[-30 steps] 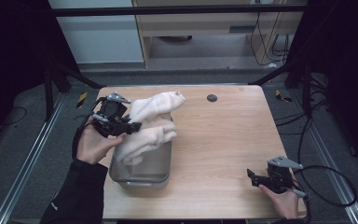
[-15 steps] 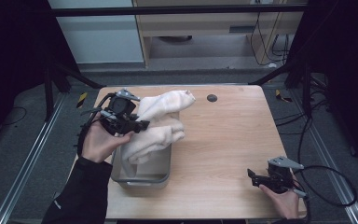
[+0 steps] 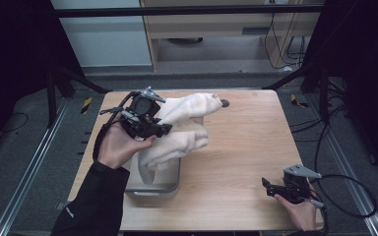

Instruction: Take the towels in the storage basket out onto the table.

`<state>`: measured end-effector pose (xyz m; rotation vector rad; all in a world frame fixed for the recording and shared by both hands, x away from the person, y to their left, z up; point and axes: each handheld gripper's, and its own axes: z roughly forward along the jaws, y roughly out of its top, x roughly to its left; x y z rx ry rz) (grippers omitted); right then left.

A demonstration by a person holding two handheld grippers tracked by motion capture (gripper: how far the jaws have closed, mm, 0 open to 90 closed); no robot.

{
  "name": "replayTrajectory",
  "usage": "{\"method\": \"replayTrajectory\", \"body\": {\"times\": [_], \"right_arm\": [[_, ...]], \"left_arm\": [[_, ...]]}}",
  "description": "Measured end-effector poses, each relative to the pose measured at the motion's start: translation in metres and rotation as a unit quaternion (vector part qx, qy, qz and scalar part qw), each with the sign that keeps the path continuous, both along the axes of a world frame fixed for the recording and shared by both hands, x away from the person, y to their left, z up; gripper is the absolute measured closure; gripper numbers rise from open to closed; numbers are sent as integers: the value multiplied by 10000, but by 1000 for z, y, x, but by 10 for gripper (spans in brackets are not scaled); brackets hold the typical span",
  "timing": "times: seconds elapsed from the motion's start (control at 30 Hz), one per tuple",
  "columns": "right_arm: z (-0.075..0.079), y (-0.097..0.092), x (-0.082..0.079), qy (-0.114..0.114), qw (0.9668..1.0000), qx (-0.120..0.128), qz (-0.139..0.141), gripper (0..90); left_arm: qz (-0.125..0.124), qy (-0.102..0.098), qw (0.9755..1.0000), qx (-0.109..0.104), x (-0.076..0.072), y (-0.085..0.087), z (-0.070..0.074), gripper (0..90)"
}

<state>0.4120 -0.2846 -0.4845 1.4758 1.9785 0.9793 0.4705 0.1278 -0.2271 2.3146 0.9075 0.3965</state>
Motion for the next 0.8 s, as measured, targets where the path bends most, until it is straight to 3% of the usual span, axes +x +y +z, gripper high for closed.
{"method": "replayTrajectory", "body": {"times": [0.8], "right_arm": [[0,-4,-3,-98,9999,-48,-30,124]], "left_arm": [[-472,13,9988,105,-3,-59,10,732]]}}
